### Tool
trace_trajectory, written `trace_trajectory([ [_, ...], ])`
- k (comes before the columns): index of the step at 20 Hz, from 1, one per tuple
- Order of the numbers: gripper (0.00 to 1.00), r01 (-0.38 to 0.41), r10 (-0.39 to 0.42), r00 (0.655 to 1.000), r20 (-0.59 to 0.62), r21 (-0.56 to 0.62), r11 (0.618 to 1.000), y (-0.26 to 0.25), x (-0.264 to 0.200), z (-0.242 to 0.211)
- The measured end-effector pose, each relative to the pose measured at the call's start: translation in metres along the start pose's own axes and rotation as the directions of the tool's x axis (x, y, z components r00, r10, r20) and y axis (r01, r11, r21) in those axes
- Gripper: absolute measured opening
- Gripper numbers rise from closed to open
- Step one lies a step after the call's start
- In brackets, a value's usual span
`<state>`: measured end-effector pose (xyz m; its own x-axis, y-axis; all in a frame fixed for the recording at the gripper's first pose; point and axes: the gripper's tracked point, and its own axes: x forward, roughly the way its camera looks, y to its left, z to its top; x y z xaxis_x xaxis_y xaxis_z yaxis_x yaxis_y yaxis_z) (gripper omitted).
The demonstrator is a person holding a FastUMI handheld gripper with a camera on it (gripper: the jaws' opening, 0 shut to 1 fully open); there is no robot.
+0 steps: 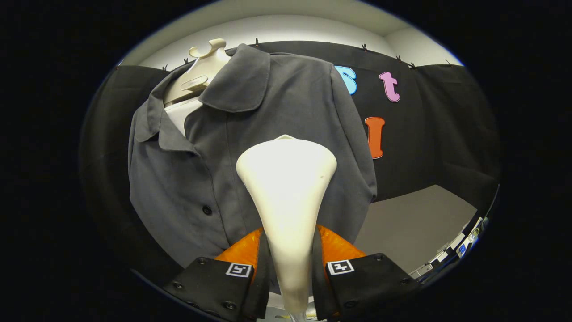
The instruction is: Iron the clothes twice with a garment steamer, once on the left side and once on the right side.
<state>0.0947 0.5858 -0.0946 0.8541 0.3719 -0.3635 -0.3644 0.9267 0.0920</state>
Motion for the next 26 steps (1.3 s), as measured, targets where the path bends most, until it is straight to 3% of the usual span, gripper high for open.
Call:
trace_trajectory([
  [26,0.48,-0.012,0.009,0.985,-0.17,-0.013,1.0,-0.011,0.021,-0.135],
])
